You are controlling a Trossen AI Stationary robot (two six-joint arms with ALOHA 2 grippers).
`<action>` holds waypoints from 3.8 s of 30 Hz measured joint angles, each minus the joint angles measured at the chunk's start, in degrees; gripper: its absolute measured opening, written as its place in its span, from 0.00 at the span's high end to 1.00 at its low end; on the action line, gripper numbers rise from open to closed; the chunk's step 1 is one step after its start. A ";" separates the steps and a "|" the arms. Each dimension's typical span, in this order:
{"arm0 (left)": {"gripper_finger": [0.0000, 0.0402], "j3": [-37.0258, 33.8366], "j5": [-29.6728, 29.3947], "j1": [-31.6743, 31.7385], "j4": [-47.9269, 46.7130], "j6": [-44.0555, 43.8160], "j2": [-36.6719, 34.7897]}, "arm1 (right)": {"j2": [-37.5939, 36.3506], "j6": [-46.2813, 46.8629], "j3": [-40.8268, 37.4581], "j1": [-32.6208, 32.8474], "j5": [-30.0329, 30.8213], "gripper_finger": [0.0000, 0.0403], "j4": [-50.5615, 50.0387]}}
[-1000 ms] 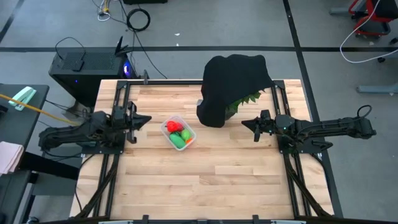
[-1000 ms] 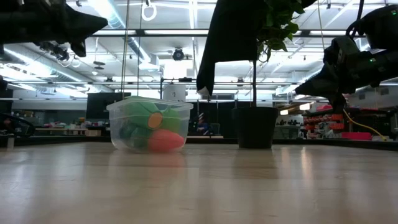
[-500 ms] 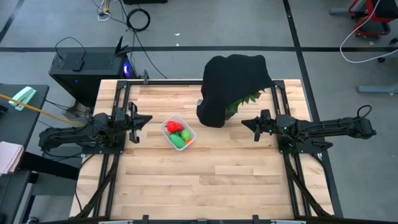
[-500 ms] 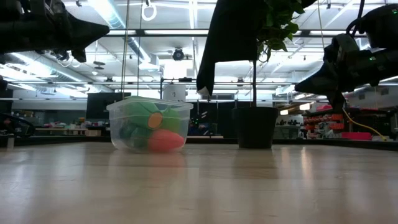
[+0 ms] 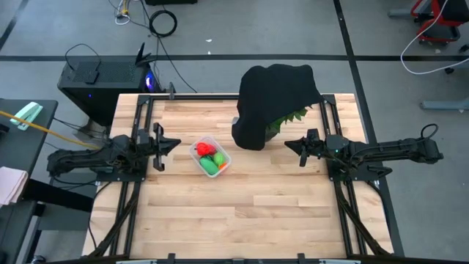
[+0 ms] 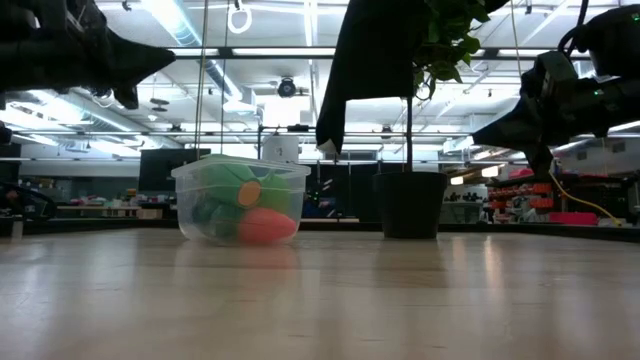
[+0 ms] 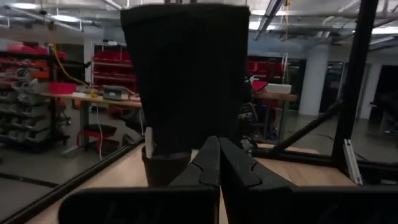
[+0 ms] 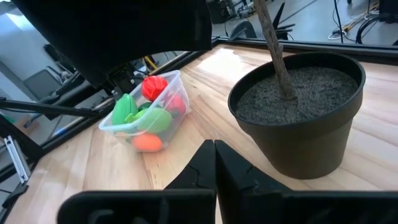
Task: Pick and placing Produce into tupperware
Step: Return to Home Position
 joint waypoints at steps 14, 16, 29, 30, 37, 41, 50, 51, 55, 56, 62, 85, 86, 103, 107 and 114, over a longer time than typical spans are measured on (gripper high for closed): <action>0.99 0.00 1.72 -5.22 -4.36 3.69 -0.84 | 0.00 -4.48 -0.01 0.00 -0.57 1.00 8.50; 0.99 0.00 2.24 -5.39 -4.91 3.63 -0.84 | 0.00 -4.73 -0.02 0.01 -1.13 1.00 8.51; 0.99 -0.03 6.01 -5.37 -11.91 0.55 -0.84 | 0.00 -13.56 0.00 0.06 -13.39 1.00 7.49; 0.99 0.02 6.00 -5.37 -11.93 0.12 -0.84 | 0.00 -14.66 -0.01 0.06 -13.35 1.00 7.53; 0.95 0.09 5.98 -5.39 -11.93 0.95 -0.84 | 0.01 -19.32 -0.02 0.05 -14.20 1.00 7.43; 0.96 0.11 5.99 -5.39 -11.93 -0.52 -0.84 | -1.60 -23.53 0.02 0.02 -14.59 1.00 15.80; 0.97 0.13 5.91 -5.37 -11.93 -0.52 -0.84 | -9.20 -24.22 0.02 0.00 -16.55 1.00 9.99; 0.96 0.13 5.85 -5.37 -11.93 -0.52 -0.84 | -10.09 -24.17 0.02 0.00 -16.57 1.00 8.76; 0.94 0.20 5.77 -5.35 -11.91 -0.49 -0.84 | -12.78 -24.13 0.02 0.00 -18.38 1.00 6.98; 0.94 0.20 5.73 -5.35 -11.92 -0.48 -0.84 | -13.32 -24.22 0.02 0.00 -19.08 1.00 6.13; 0.98 0.22 5.56 -5.35 -11.91 -0.46 -0.84 | -17.72 -26.17 0.00 0.00 -21.12 1.00 -3.83; 0.98 0.24 5.44 -3.95 -12.44 4.10 -0.84 | -19.82 -28.33 0.00 0.04 -21.05 1.00 -8.36; 0.97 0.26 5.25 -3.95 -12.42 4.10 -0.84 | -19.82 -28.34 0.00 0.04 -20.44 0.99 -8.52; 0.86 0.28 5.11 -3.95 -12.35 4.02 -0.84 | -19.82 -27.84 0.00 0.04 -19.74 0.95 -9.66; 0.87 0.28 5.11 -3.95 -12.33 4.02 -0.84 | -19.82 -26.80 0.00 0.04 -19.72 0.93 -9.66; 0.86 0.28 5.11 -3.95 -12.31 4.02 -0.84 | -19.82 -20.62 0.00 0.04 -19.74 0.92 -9.64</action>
